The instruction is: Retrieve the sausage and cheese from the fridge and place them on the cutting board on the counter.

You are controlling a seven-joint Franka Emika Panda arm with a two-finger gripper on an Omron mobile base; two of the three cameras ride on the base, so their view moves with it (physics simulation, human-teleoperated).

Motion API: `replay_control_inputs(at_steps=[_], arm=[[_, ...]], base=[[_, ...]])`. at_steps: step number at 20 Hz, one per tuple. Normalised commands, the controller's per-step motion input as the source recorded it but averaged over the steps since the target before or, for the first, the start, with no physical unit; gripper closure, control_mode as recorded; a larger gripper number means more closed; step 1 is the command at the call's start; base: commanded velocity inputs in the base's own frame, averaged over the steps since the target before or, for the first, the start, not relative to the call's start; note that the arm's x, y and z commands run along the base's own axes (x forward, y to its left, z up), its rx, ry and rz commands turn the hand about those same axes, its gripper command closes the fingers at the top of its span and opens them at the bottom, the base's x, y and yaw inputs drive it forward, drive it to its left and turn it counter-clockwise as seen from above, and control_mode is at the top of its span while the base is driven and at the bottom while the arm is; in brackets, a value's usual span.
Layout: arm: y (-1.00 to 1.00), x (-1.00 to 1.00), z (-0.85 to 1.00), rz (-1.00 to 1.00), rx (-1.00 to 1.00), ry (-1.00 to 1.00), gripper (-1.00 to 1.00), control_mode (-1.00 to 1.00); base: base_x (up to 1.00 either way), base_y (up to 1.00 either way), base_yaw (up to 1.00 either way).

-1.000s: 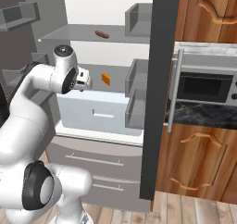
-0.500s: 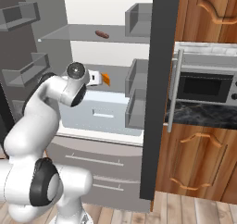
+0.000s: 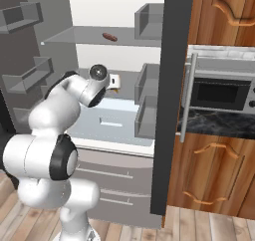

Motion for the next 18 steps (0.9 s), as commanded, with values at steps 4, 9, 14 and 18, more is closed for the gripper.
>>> replay_control_inputs(at_steps=[4, 9, 14, 18], arm=[[-0.03, 0.56, -0.06, 0.00, -0.04, 0.02, -1.00, -1.00], [0.00, 0.56, -0.19, 0.00, -0.03, 0.00, -1.00, -1.00], [0.00, 0.58, -0.23, 0.01, -0.05, 0.01, -1.00, -1.00], [0.00, 0.51, -0.23, 0.02, -0.04, 0.01, -1.00, -1.00]], base=[[0.00, 0.00, 0.00], [0.00, 0.00, 0.00], [0.00, 0.00, 0.00], [0.00, 0.00, 0.00]])
